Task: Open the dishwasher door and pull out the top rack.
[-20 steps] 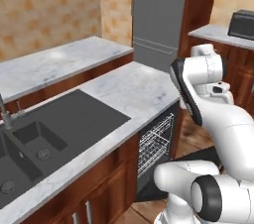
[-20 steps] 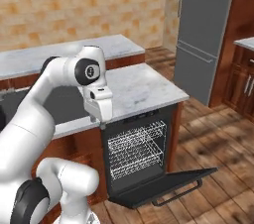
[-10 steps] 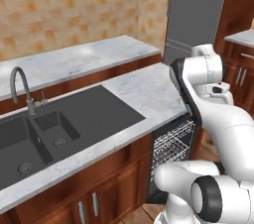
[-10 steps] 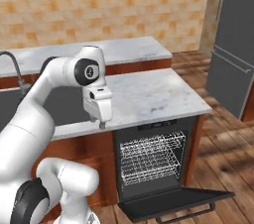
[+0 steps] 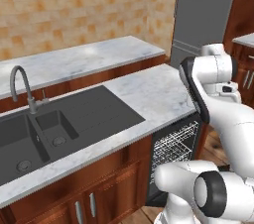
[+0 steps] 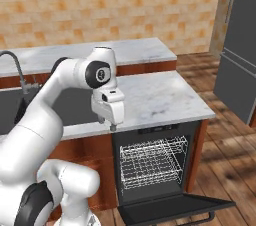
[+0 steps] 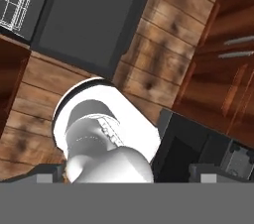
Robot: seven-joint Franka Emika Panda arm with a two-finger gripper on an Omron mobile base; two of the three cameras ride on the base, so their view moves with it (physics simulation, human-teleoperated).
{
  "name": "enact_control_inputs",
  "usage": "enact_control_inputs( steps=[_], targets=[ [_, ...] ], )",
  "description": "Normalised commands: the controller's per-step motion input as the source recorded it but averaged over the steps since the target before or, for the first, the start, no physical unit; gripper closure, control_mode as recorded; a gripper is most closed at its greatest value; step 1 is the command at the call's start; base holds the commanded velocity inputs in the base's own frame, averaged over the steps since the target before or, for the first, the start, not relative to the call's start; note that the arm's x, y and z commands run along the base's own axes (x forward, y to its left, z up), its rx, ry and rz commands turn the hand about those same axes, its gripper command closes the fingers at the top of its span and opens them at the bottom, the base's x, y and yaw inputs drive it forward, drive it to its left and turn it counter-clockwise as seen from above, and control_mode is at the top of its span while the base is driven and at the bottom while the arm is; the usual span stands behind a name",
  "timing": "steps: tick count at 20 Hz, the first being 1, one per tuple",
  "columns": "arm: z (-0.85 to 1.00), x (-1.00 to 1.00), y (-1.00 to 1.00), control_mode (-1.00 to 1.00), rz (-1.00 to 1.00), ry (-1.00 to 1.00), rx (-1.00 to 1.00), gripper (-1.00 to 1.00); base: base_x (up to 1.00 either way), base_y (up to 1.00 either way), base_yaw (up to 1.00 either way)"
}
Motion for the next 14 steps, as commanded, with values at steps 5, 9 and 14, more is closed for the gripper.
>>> enact_control_inputs(
  steps=[5, 9, 14],
  targets=[
    [-0.1, 0.0, -0.71, -1.0, 0.08, -0.14, 0.17, -1.0, 0.0, 0.0, 0.0],
    [-0.23, 0.01, -0.42, -1.0, 0.08, -0.18, 0.25, -1.0, 0.0, 0.0, 0.0],
    [-0.34, 0.16, -0.21, -1.0, 0.08, -0.21, 0.29, -1.0, 0.0, 0.0, 0.0]
  ],
)
